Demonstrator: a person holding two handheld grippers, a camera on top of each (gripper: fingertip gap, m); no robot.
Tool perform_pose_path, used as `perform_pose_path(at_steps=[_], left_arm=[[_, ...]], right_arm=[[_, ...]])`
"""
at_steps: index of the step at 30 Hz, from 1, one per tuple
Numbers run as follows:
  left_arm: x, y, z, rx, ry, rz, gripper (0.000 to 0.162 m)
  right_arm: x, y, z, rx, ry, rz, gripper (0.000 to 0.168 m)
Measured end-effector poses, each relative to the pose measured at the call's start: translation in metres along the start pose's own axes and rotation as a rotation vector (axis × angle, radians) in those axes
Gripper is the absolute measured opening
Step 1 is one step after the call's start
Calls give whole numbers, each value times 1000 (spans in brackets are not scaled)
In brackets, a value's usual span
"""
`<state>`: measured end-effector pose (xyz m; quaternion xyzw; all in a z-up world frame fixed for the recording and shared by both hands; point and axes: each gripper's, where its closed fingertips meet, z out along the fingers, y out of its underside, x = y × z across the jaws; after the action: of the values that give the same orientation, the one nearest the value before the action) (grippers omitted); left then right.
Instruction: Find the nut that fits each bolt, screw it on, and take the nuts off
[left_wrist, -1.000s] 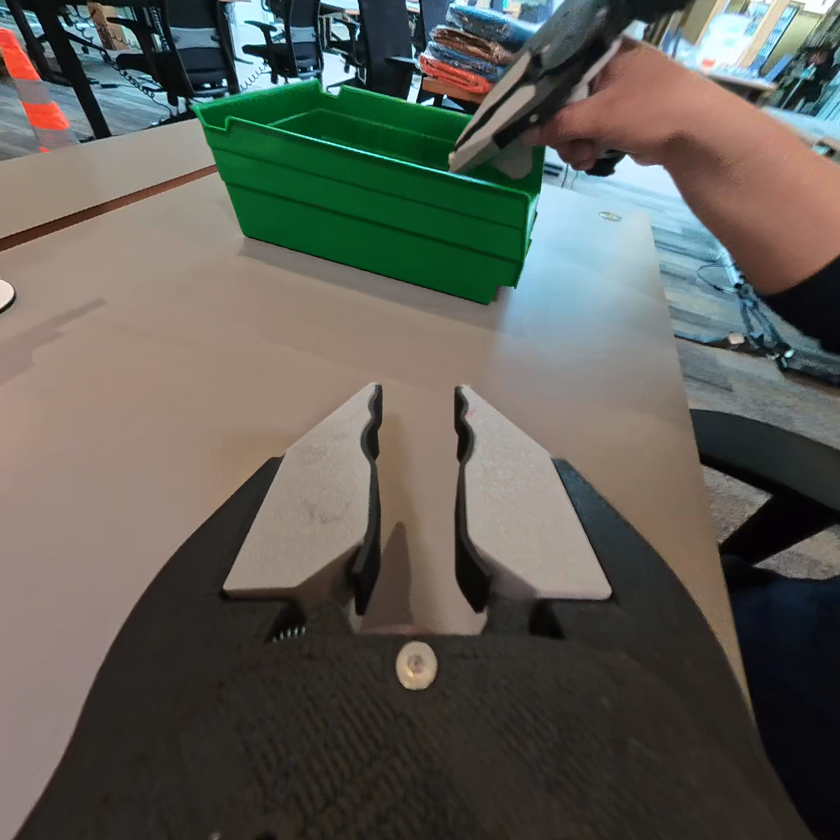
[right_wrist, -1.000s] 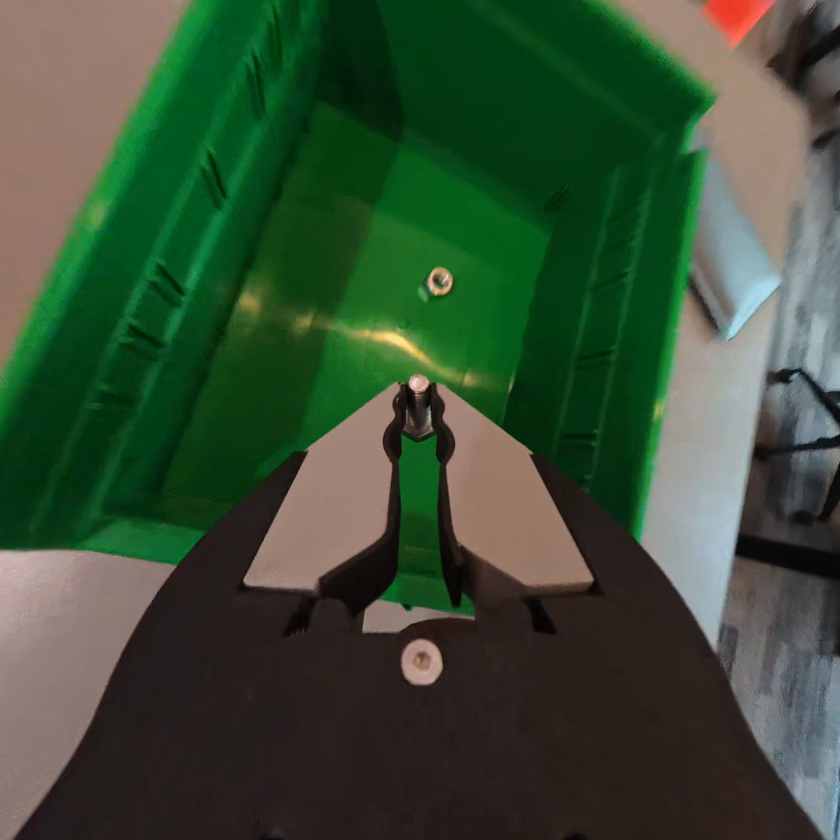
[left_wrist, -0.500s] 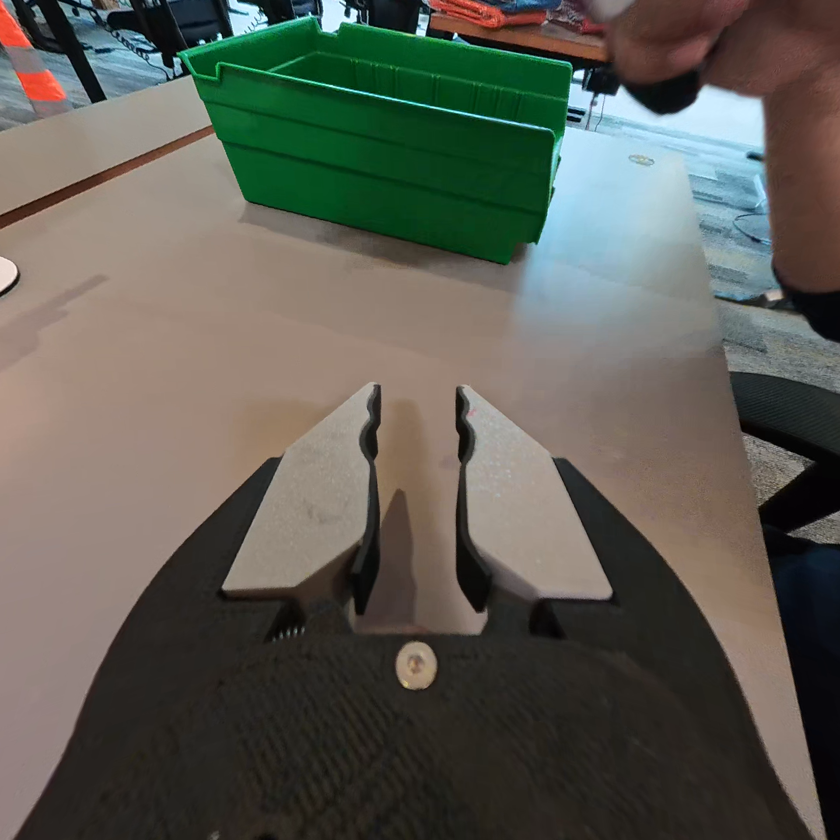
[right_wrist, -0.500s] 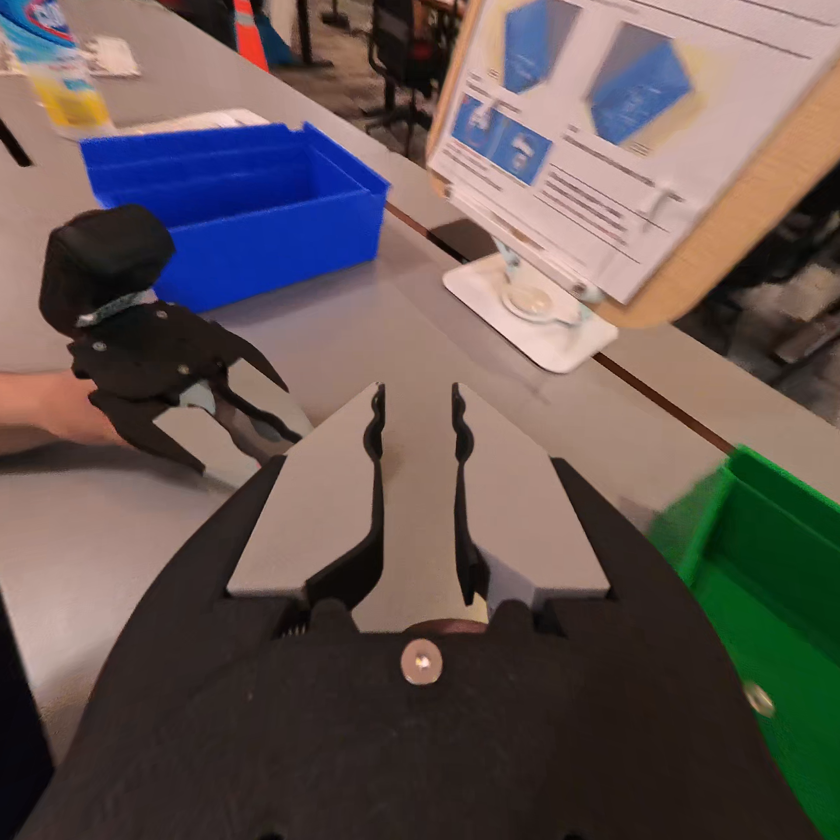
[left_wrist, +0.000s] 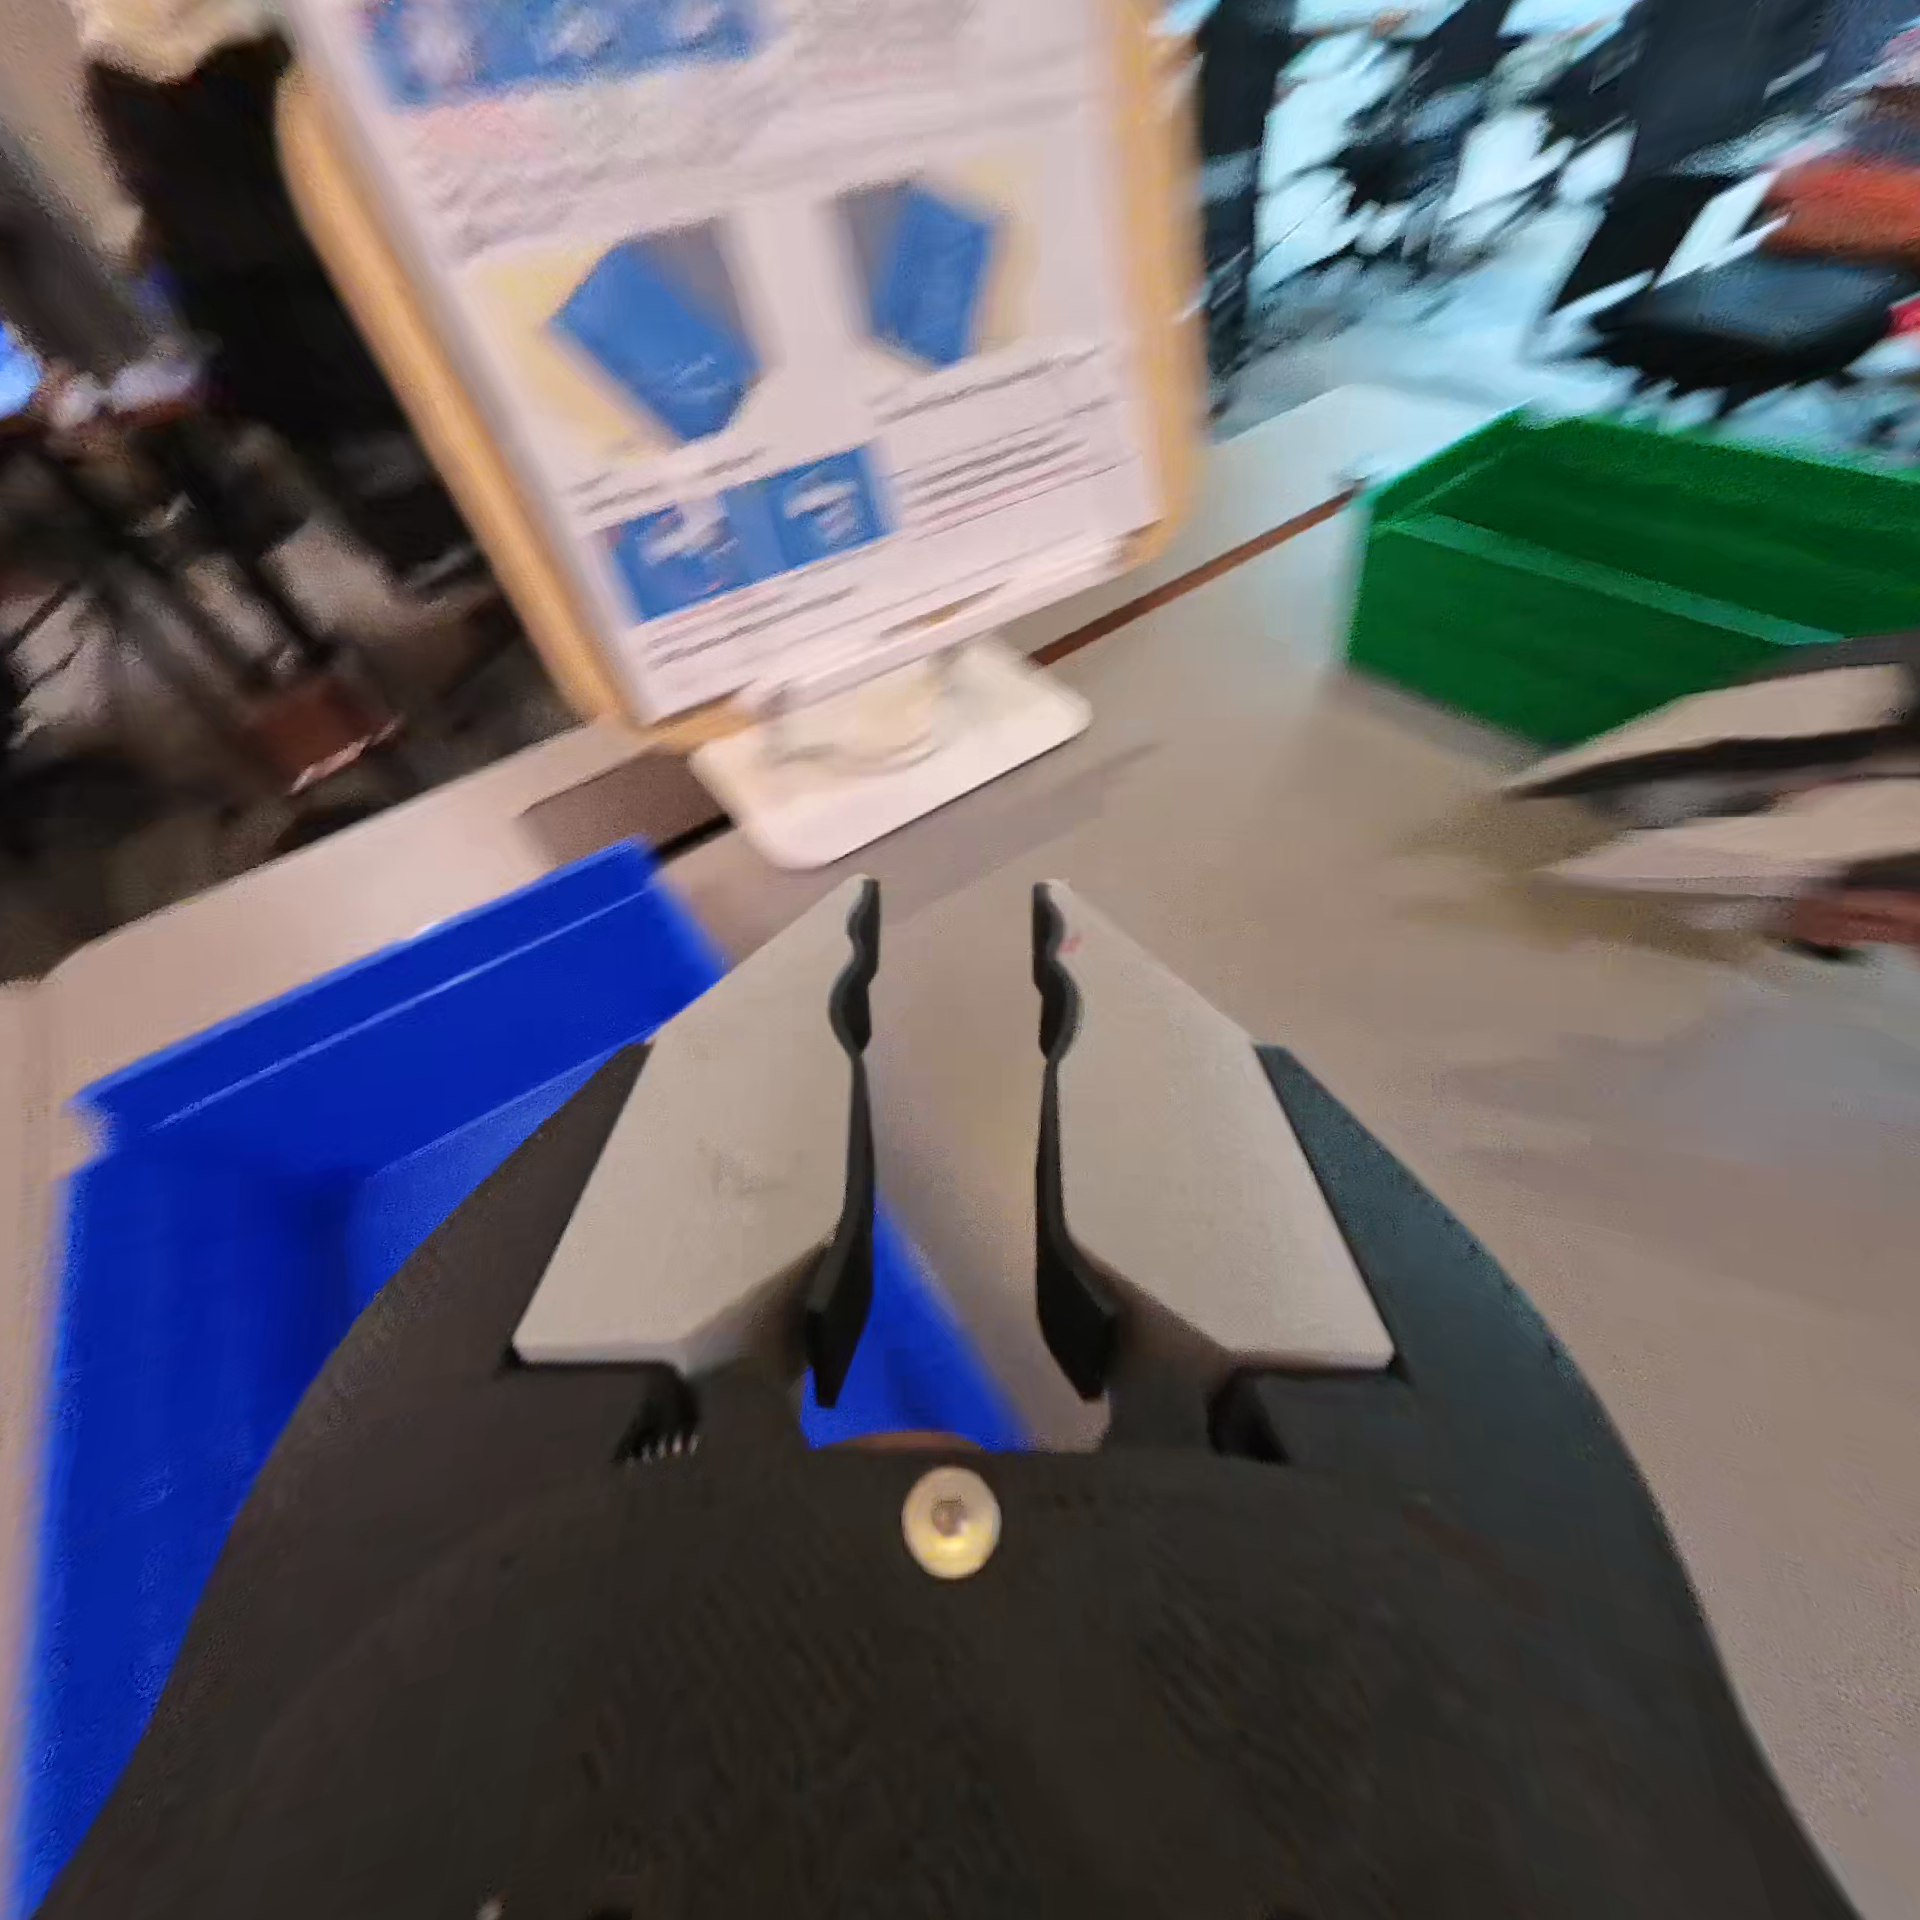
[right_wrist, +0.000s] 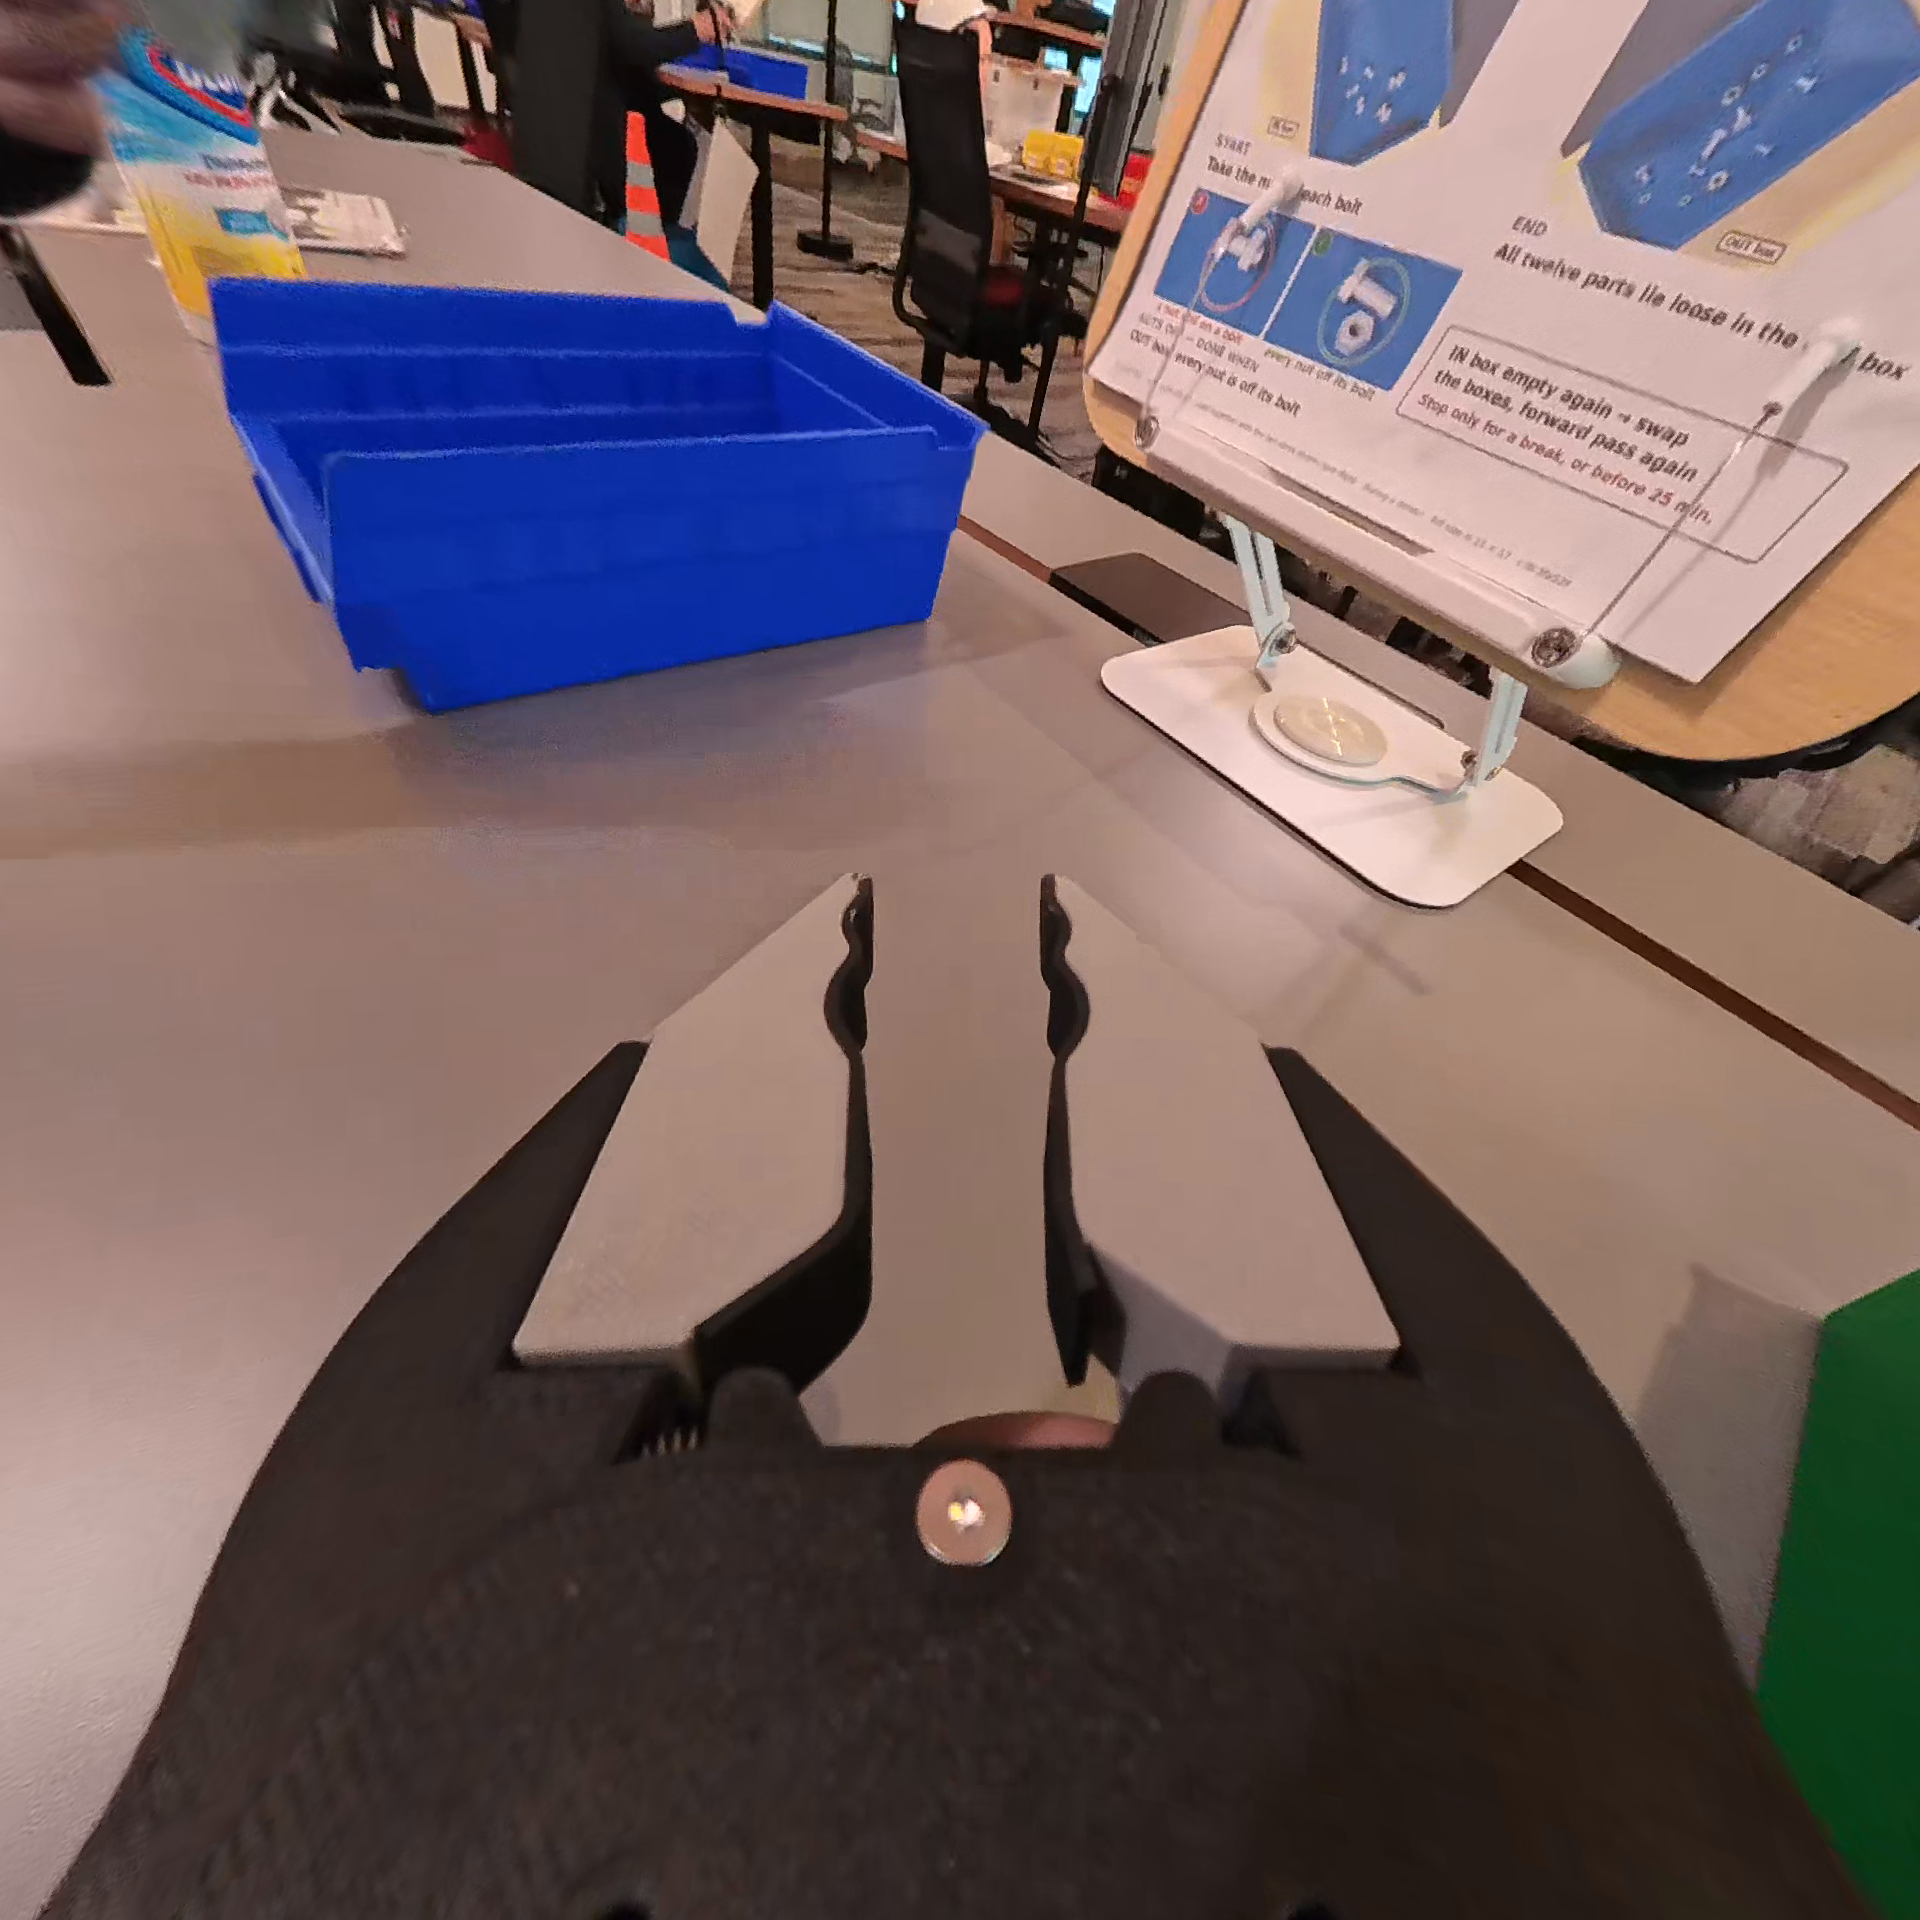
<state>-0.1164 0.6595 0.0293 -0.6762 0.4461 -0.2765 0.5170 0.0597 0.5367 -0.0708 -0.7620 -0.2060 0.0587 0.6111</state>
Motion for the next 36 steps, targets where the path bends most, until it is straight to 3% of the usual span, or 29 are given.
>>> perform_pose_path(at_steps=[3, 7, 9, 12, 14, 18, 21, 24, 26, 29, 31, 33, 36], left_arm=[[-88, 52, 39, -256, -110, -135, 42], [-158, 145, 81, -544, -206, -290, 33], [-171, 180, 90, -639, -222, -390, 33], [-170, 198, 105, -656, -186, -481, 31], [-173, 206, 107, -686, -201, -437, 8], [-173, 207, 101, -745, -194, -368, 8], [-174, 187, 95, -681, -209, -274, 8], [-152, 119, 91, -417, -159, -205, 8], [-107, 59, 81, -215, -59, -157, 8], [5, -11, 62, 46, 198, -70, 7], [80, -25, 57, 144, 324, 29, 7], [141, -19, 61, 180, 400, 103, 7], [198, -4, 73, 201, 461, 141, 7]], right_arm=[[1, -5, -4, 20, 31, -38, 29], [5, -4, -5, 25, 30, -5, 29], [8, -2, -6, 27, 30, 18, 29], [13, -1, -7, 22, 32, 42, 30], [15, -2, -8, 25, 34, 50, 30], [16, -3, -9, 29, 32, 52, 29], [14, 0, -7, 21, 18, 55, 29], [6, 1, -4, 23, -42, 90, 29], [-2, -3, -4, 51, -109, 136, 29], [-21, -21, -11, 138, -281, 256, 29], [-28, -37, -19, 214, -377, 348, 30], [-31, -49, -28, 282, -443, 406, 33], [-23, -58, -37, 344, -434, 419, 33]])
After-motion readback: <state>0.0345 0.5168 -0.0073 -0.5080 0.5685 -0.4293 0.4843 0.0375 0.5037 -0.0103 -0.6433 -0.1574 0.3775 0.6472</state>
